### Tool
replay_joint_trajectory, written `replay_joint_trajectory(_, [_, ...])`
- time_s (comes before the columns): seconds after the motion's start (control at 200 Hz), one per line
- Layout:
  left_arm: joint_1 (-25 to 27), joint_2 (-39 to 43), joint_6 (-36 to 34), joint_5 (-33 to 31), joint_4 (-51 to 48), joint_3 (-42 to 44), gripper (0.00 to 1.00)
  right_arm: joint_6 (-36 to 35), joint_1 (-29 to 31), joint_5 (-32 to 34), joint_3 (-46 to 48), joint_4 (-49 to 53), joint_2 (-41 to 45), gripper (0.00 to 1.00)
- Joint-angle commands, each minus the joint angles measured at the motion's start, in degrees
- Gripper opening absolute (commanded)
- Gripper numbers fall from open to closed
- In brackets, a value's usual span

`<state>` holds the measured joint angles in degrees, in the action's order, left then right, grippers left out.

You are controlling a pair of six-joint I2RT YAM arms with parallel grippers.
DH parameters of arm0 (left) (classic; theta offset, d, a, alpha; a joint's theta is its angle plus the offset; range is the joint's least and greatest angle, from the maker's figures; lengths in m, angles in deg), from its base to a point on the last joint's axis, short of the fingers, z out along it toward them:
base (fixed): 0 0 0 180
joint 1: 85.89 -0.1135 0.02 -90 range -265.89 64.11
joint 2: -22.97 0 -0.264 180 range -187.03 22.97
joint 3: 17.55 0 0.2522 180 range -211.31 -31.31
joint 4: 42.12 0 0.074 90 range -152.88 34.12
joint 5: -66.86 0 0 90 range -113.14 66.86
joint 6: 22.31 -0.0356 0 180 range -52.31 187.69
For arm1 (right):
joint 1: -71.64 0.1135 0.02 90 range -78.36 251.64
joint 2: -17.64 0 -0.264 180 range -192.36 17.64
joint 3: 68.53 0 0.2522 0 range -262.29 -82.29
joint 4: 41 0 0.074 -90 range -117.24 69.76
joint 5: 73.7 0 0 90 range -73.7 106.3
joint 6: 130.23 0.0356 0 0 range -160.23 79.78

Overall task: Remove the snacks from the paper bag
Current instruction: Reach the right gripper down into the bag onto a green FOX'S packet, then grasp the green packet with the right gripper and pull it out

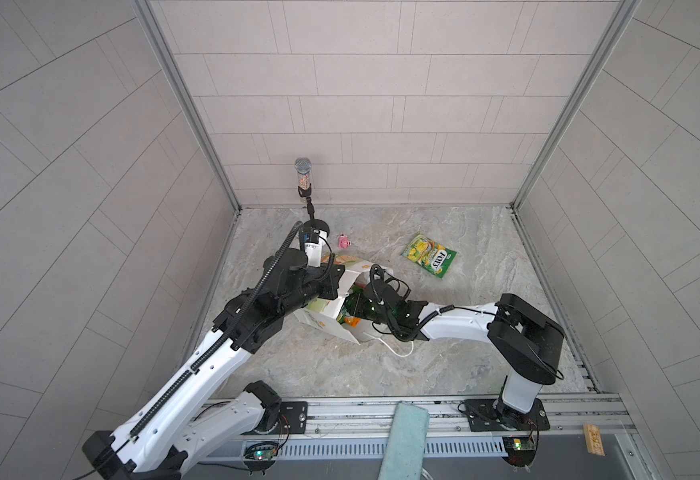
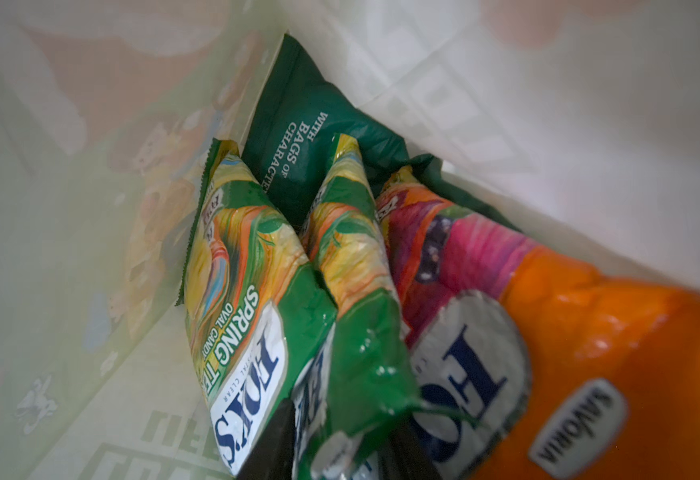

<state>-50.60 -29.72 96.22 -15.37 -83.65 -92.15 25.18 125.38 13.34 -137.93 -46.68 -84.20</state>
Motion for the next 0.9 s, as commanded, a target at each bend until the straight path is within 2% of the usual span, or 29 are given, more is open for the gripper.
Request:
replay_joint_trajectory(0.0, [0.2, 0.3, -0.4, 0.2, 0.8, -1.3, 0.00, 1.4, 0.1, -1.0, -1.3, -2.0, -1.6, 0.26])
replay_joint_trajectory(0.135, [0.2, 0.6, -0.8, -0.5, 0.0, -1.5, 0.00, -0.5, 0.2, 0.0, -0.1, -2.1, -0.1, 0.00])
replay_joint_trajectory(0.746, [0.1, 1.7, -2.8, -4.8, -3.1, -1.2, 0.00, -11.8, -1.7, 4.8, 7.0, 9.3, 15.2, 0.00])
replay_joint_trajectory(0.896, [0.2, 1.7, -2.7, -4.8, -3.2, -1.0, 0.00, -13.1, -3.6, 2.1, 10.0, 8.4, 18.2, 0.00])
